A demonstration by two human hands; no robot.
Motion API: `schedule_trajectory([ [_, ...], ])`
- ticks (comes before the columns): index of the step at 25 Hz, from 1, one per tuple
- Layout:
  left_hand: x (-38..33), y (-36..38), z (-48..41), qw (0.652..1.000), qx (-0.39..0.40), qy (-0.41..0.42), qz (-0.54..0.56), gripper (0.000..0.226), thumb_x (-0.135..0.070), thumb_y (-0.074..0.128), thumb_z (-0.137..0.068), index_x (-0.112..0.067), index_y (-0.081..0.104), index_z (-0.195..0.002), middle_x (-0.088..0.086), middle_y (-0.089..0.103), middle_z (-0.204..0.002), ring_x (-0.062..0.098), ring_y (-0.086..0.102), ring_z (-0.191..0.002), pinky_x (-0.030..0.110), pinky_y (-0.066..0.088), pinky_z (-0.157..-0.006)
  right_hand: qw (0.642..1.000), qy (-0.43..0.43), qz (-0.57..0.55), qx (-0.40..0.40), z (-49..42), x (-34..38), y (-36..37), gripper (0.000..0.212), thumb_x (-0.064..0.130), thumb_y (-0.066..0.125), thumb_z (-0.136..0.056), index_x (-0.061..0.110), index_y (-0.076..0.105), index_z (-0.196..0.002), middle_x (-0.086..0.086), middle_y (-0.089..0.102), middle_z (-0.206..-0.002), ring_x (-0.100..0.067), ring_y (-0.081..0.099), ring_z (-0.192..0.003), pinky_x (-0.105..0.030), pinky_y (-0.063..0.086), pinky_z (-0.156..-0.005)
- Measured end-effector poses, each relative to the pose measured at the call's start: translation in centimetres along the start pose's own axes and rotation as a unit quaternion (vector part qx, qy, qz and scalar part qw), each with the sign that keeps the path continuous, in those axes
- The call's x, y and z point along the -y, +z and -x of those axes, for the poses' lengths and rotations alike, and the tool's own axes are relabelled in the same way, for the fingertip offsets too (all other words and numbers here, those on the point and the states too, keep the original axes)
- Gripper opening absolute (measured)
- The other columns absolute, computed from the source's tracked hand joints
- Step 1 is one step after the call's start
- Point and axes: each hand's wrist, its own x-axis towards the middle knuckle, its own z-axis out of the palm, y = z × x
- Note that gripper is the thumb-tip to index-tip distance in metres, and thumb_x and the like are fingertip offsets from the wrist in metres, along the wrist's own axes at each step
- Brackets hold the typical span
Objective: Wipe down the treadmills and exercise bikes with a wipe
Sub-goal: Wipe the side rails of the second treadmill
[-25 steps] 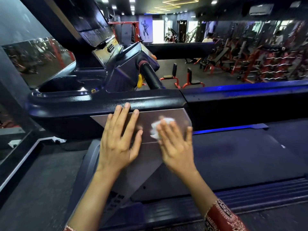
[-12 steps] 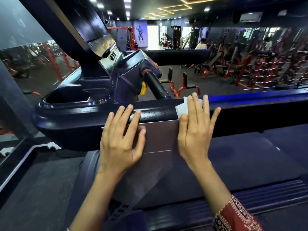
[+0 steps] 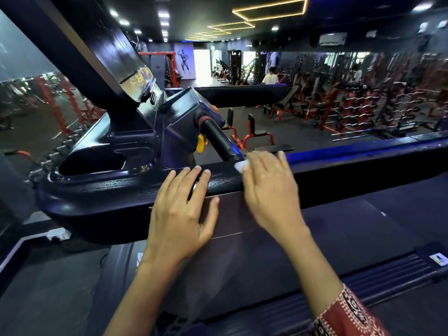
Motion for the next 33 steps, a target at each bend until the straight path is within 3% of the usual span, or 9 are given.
schedule_trajectory([
  [3, -0.5, 0.3, -0.5, 1.0, 0.01, 0.003, 0.0, 0.043, -0.027, 0.052, -0.087, 0.004, 0.066, -0.114, 0.021, 0.064, -0.116, 0.037, 0.062, -0.107, 0.042, 0.035, -0.104, 0.994, -0.093, -0.012, 0.055, -0.9, 0.7, 0.2, 0.042, 0.03, 0.033, -0.095, 0.008, 0.067, -0.104, -0.007, 0.068, -0.102, -0.027, 0.062, -0.099, -0.041, 0.035, -0.102],
  [5, -1.1, 0.6, -0.8, 1.0, 0.013, 0.005, 0.004, 0.043, -0.027, 0.052, -0.087, 0.004, 0.066, -0.114, 0.021, 0.065, -0.115, 0.036, 0.062, -0.107, 0.042, 0.035, -0.103, 0.996, -0.046, 0.023, 0.078, -1.5, -3.1, -0.6, 0.047, 0.036, 0.026, -0.095, 0.012, 0.066, -0.097, -0.005, 0.069, -0.099, -0.027, 0.062, -0.098, -0.045, 0.032, -0.106],
  [9, -2.9, 1.9, -1.6, 1.0, 0.02, 0.011, 0.009, 0.043, -0.027, 0.052, -0.087, 0.003, 0.066, -0.114, 0.02, 0.065, -0.116, 0.035, 0.063, -0.106, 0.043, 0.036, -0.103, 0.997, 0.061, 0.05, -0.006, 0.2, -7.1, -0.6, 0.045, 0.028, 0.028, -0.097, 0.004, 0.065, -0.107, -0.011, 0.066, -0.11, -0.032, 0.057, -0.112, -0.053, 0.021, -0.112],
  [14, -5.7, 3.9, -2.7, 1.0, 0.016, 0.012, 0.011, 0.041, -0.025, 0.052, -0.088, 0.003, 0.066, -0.115, 0.02, 0.064, -0.117, 0.034, 0.061, -0.108, 0.045, 0.038, -0.101, 0.989, -0.142, -0.032, -0.015, 1.4, -8.0, 0.1, 0.048, 0.026, 0.026, -0.104, 0.001, 0.061, -0.124, -0.013, 0.061, -0.127, -0.029, 0.056, -0.12, -0.047, 0.028, -0.112],
  [19, -8.1, 5.5, -3.6, 0.999, 0.025, 0.019, 0.005, 0.041, -0.024, 0.053, -0.088, 0.003, 0.065, -0.116, 0.02, 0.063, -0.12, 0.035, 0.06, -0.111, 0.044, 0.037, -0.103, 0.994, 0.07, -0.002, -0.087, 1.2, -12.7, -0.5, 0.041, 0.024, 0.034, -0.099, 0.002, 0.064, -0.117, -0.013, 0.064, -0.121, -0.031, 0.055, -0.118, -0.042, 0.021, -0.114],
  [24, -9.9, 6.7, -4.3, 0.999, 0.03, 0.021, 0.006, 0.04, -0.023, 0.051, -0.089, 0.004, 0.064, -0.116, 0.02, 0.062, -0.121, 0.035, 0.059, -0.113, 0.045, 0.037, -0.104, 0.988, -0.143, -0.047, -0.025, 1.6, -13.1, -1.0, 0.041, 0.021, 0.034, -0.101, 0.0, 0.06, -0.125, -0.015, 0.06, -0.129, -0.03, 0.054, -0.123, -0.046, 0.03, -0.112],
  [27, -11.1, 7.3, -4.6, 0.999, 0.024, 0.021, 0.005, 0.04, -0.022, 0.051, -0.089, 0.004, 0.065, -0.115, 0.02, 0.063, -0.12, 0.034, 0.061, -0.111, 0.045, 0.038, -0.103, 0.998, 0.017, 0.014, -0.054, 0.9, -18.0, -2.1, 0.041, 0.023, 0.034, -0.099, 0.002, 0.065, -0.117, -0.012, 0.065, -0.12, -0.032, 0.055, -0.12, -0.047, 0.017, -0.115],
  [29, -11.8, 7.9, -5.0, 1.0, 0.024, 0.016, 0.0, 0.039, -0.022, 0.051, -0.089, 0.004, 0.065, -0.115, 0.02, 0.064, -0.119, 0.034, 0.061, -0.11, 0.046, 0.038, -0.101, 0.997, 0.05, 0.035, -0.041, -0.4, -17.6, -2.2, 0.04, 0.022, 0.033, -0.097, 0.002, 0.067, -0.104, -0.013, 0.068, -0.107, -0.035, 0.059, -0.109, -0.048, 0.016, -0.114],
  [33, -12.8, 8.8, -5.5, 1.0, 0.018, 0.012, -0.009, 0.04, -0.022, 0.049, -0.089, 0.005, 0.065, -0.115, 0.02, 0.064, -0.118, 0.035, 0.061, -0.109, 0.046, 0.039, -0.101, 0.989, -0.137, -0.041, 0.026, -0.4, -15.5, -2.0, 0.041, 0.022, 0.034, -0.097, 0.002, 0.064, -0.116, -0.011, 0.065, -0.115, -0.03, 0.058, -0.11, -0.044, 0.029, -0.11],
])
